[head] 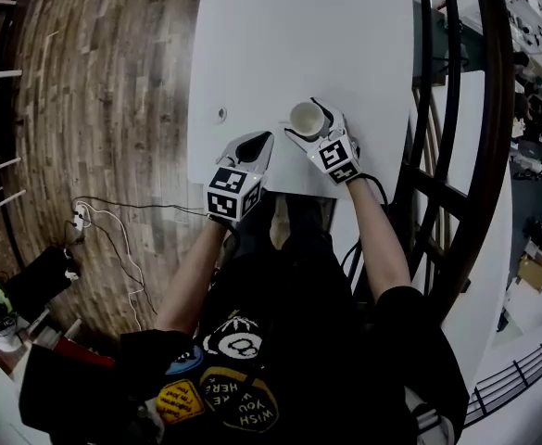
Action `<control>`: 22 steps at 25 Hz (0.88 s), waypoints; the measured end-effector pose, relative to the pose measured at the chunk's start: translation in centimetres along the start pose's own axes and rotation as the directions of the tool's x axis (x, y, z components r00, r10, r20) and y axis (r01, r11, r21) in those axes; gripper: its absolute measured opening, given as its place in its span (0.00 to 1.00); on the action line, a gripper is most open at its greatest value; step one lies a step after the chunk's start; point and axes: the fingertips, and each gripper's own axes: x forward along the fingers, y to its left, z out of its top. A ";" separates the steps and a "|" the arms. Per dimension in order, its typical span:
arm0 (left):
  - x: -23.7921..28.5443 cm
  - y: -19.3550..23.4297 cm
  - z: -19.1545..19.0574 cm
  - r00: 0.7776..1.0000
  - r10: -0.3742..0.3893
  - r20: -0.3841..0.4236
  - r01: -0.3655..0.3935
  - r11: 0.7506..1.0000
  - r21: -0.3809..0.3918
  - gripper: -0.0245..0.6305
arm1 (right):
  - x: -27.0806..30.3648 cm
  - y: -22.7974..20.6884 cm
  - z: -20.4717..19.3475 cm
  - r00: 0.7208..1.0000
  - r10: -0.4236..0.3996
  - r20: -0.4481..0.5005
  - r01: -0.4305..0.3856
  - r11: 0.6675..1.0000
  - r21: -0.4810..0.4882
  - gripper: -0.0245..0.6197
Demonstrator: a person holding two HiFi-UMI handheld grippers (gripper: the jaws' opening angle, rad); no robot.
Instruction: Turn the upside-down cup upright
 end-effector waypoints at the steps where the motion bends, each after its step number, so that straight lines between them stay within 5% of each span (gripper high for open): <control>1: 0.0 -0.1 0.6 1.000 -0.023 0.002 0.023 1.000 0.000 0.04 | -0.6 0.1 0.3 1.000 -0.005 0.008 0.005 1.000 0.004 0.66; 4: 0.2 -1.7 2.0 0.987 -0.160 -0.030 0.161 0.987 0.014 0.04 | -2.5 0.9 1.6 0.999 -0.019 0.037 0.019 1.000 0.008 0.66; 7: 0.7 -2.8 3.8 0.977 -0.208 -0.052 0.212 0.974 0.085 0.06 | -3.9 1.3 2.7 0.998 -0.033 0.048 0.034 0.999 -0.018 0.66; 9: 0.8 -4.0 4.7 0.963 -0.261 -0.071 0.268 0.957 0.114 0.25 | -4.5 1.4 3.4 0.998 -0.048 0.052 0.049 0.998 -0.029 0.66; 11: 1.2 -5.2 5.0 0.947 -0.304 -0.102 0.316 0.941 0.125 0.34 | -5.2 1.6 3.9 0.997 -0.058 0.049 0.060 0.998 -0.035 0.66; 14: 2.4 -5.4 4.6 0.947 -0.273 -0.170 0.301 0.939 0.164 0.34 | -5.7 1.9 5.1 0.996 -0.068 0.058 0.072 0.996 -0.059 0.66; 18: 4.1 -4.8 3.4 0.929 -0.238 -0.284 0.268 0.961 0.071 0.33 | -5.9 2.6 6.5 0.995 -0.078 0.058 0.084 0.989 -0.119 0.66; 22: 4.3 -3.6 2.9 0.939 -0.147 -0.310 0.183 0.979 0.092 0.11 | -5.7 3.5 7.0 0.996 -0.076 0.045 0.083 0.983 -0.162 0.66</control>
